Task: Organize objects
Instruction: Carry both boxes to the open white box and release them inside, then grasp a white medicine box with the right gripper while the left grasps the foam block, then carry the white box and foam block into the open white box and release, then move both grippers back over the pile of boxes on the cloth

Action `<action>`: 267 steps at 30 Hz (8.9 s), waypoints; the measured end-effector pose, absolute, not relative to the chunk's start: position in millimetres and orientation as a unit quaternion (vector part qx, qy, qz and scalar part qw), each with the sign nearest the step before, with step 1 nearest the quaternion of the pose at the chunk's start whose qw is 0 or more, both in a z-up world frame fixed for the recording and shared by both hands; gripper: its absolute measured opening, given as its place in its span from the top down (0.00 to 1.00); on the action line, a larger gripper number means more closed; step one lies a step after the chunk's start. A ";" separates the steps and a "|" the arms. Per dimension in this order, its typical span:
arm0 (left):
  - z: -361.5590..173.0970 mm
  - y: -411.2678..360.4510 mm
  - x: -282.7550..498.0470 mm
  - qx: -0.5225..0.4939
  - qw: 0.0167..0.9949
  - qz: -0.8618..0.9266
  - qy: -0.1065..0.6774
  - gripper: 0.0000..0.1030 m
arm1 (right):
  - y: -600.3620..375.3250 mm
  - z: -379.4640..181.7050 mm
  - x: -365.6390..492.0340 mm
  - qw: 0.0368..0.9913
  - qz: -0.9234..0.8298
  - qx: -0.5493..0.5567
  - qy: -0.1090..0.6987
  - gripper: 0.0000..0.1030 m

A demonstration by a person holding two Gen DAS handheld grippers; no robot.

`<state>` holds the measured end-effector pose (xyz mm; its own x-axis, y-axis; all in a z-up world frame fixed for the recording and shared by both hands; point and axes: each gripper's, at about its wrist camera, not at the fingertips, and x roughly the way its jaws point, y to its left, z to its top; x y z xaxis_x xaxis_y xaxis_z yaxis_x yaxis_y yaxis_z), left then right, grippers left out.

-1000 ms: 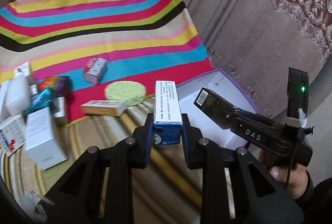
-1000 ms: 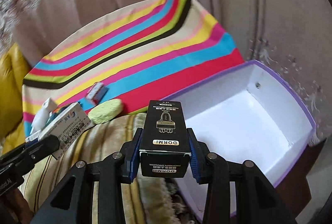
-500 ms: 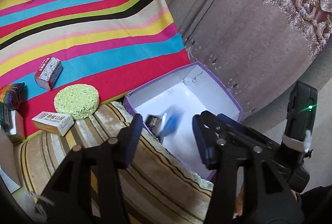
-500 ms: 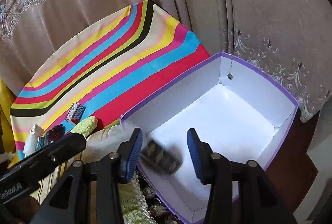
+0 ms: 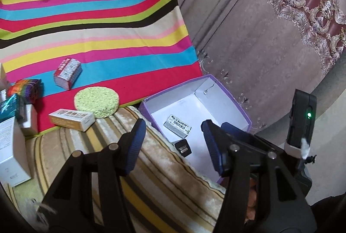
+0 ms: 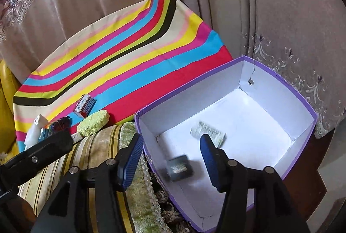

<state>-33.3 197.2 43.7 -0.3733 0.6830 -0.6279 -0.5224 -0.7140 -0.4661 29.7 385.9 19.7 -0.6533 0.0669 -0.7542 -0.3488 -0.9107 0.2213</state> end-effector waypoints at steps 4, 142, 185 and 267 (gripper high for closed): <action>46.4 181.7 -30.7 -0.415 0.351 0.833 -0.102 0.42 | 381.9 19.5 26.9 0.103 0.892 -0.403 0.176 0.41; 54.7 136.3 -35.0 -0.360 0.163 0.918 -0.042 0.47 | 335.0 36.7 -5.0 -0.123 0.891 -0.378 0.221 0.59; 29.9 316.6 -26.3 -0.430 0.357 0.826 0.068 0.28 | 494.0 -8.6 52.1 0.148 0.864 -0.371 0.307 0.57; -0.9 -51.8 -43.9 -0.470 -0.004 0.859 -0.204 0.19 | 250.3 -1.3 -74.9 -0.189 0.842 -0.499 0.081 0.27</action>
